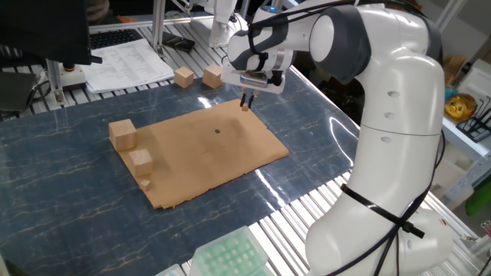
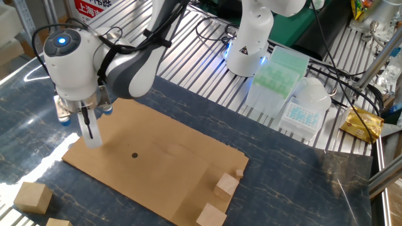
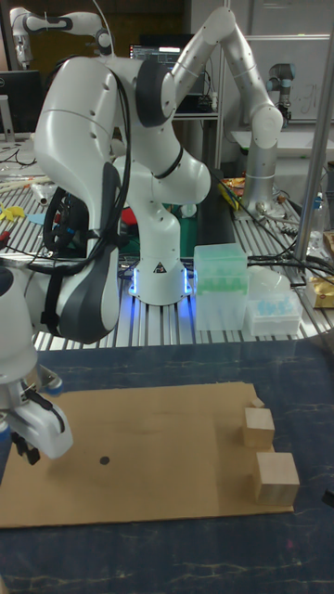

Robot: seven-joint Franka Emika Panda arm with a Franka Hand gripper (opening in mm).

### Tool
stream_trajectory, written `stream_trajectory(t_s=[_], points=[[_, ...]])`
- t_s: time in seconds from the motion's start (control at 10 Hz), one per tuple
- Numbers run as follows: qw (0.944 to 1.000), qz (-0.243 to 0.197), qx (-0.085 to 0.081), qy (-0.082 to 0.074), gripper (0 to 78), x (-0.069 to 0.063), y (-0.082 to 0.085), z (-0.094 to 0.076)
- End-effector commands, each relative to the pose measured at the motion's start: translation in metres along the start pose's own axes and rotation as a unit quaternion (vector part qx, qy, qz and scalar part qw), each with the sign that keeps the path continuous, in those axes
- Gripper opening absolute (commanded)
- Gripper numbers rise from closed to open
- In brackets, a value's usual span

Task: Grab the block and place it at the designated location

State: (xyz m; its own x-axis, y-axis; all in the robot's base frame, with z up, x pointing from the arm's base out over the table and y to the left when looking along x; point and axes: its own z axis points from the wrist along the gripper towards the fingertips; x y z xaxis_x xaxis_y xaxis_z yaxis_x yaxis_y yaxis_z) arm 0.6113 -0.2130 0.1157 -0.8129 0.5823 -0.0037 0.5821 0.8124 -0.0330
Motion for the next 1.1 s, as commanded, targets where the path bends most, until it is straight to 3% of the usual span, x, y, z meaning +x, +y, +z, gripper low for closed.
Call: stream_trajectory(t_s=[0.1, 0.7, 0.9, 1.1], points=[[0.9955, -0.093, -0.004, -0.016, 1.2, -0.001, 0.0, -0.002], [0.9935, -0.113, -0.003, -0.018, 1.2, -0.006, -0.002, 0.0], [0.9939, -0.11, -0.009, -0.01, 1.2, 0.004, 0.003, -0.004], [0.9957, -0.092, -0.009, -0.008, 1.2, 0.025, 0.014, -0.006]])
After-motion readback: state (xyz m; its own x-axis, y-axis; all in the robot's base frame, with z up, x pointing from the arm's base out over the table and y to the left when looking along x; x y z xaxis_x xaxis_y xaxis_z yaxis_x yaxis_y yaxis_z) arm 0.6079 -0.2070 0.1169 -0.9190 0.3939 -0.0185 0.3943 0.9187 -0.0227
